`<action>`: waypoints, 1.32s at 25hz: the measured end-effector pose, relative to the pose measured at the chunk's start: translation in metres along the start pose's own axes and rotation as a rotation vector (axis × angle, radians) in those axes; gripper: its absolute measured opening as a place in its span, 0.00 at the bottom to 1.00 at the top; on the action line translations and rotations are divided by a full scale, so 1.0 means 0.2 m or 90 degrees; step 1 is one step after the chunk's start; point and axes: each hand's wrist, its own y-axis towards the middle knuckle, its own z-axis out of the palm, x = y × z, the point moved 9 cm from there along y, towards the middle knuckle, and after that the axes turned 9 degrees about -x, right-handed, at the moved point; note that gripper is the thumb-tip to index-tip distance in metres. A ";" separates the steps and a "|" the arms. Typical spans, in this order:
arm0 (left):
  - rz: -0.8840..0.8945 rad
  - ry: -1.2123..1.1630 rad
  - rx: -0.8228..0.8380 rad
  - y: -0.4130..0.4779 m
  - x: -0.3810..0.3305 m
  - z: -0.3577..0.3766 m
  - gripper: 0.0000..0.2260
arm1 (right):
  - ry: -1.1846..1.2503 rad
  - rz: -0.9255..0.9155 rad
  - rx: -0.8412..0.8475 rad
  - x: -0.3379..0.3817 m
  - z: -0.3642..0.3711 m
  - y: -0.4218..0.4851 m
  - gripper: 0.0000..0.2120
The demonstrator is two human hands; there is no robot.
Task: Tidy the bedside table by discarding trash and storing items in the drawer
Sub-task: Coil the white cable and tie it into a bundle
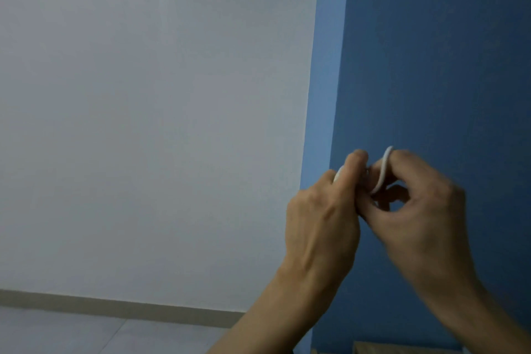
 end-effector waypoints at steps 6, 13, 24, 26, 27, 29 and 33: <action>-0.085 -0.224 0.041 0.03 0.00 0.01 0.10 | 0.196 0.332 0.086 -0.24 0.13 -0.05 0.13; -0.101 -0.212 -0.079 0.11 0.08 -0.11 0.07 | 0.263 0.185 0.171 -0.15 0.08 -0.01 0.09; -0.216 -0.221 -0.063 0.10 0.35 -0.11 0.08 | 0.180 0.192 0.155 -0.28 -0.14 0.07 0.13; -0.215 -0.221 -0.035 0.08 0.32 -0.07 0.08 | 0.242 0.186 0.111 -0.22 -0.15 0.08 0.18; -0.223 -0.225 -0.024 0.07 0.31 -0.05 0.07 | 0.278 0.178 0.108 -0.17 -0.14 0.07 0.19; -0.232 -0.235 -0.011 0.06 0.27 -0.03 0.07 | 0.337 0.144 0.142 -0.09 -0.09 0.04 0.14; -0.188 -0.269 0.028 0.07 0.14 -0.01 0.08 | 0.219 0.038 0.133 -0.03 -0.06 0.02 0.08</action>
